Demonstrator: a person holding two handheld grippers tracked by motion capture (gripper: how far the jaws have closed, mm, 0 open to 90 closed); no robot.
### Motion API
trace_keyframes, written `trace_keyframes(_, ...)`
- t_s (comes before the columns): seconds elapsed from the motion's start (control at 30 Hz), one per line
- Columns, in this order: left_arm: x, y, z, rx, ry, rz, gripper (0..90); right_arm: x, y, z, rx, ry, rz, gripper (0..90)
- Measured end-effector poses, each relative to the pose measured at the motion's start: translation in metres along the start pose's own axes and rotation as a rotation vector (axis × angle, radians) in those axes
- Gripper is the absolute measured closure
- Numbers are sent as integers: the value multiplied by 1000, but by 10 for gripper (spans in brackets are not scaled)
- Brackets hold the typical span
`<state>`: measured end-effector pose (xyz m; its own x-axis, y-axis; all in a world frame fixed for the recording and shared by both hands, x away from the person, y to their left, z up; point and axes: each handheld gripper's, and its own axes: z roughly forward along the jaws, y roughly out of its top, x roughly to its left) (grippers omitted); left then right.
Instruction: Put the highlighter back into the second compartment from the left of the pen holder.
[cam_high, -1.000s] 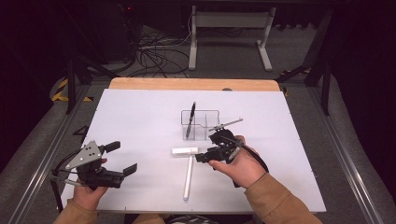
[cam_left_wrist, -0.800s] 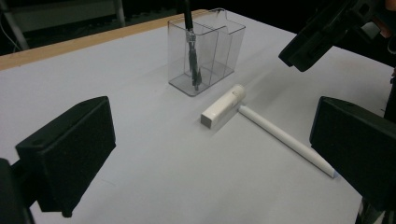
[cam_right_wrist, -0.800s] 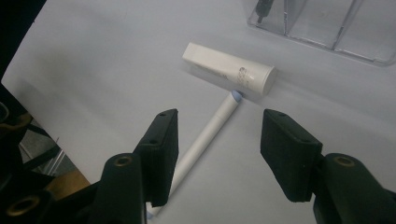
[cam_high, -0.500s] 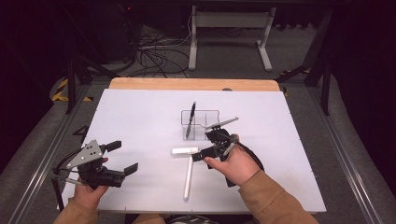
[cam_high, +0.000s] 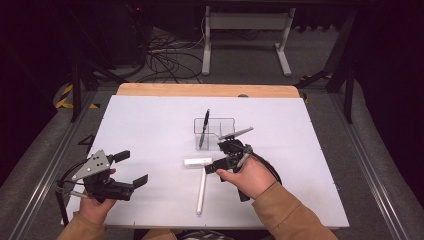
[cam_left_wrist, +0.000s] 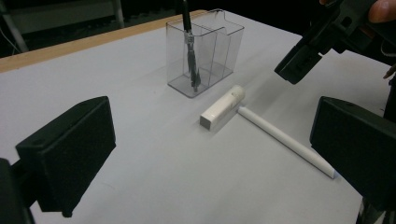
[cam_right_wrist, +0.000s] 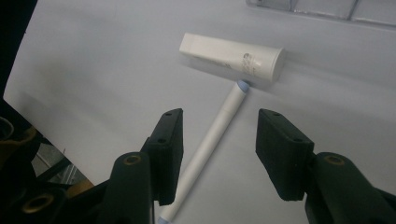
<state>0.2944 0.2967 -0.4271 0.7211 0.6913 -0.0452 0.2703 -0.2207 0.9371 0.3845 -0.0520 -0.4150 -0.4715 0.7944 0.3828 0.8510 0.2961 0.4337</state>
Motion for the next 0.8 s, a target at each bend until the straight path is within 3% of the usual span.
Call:
trace_keyframes(0.43,-1,0,1,4,0,11,9,4,1,20,112,-17,109,556)
trace_keyframes(0.8,-1,0,2,8,0,21,9,7,1,37,152,-44,131,567)
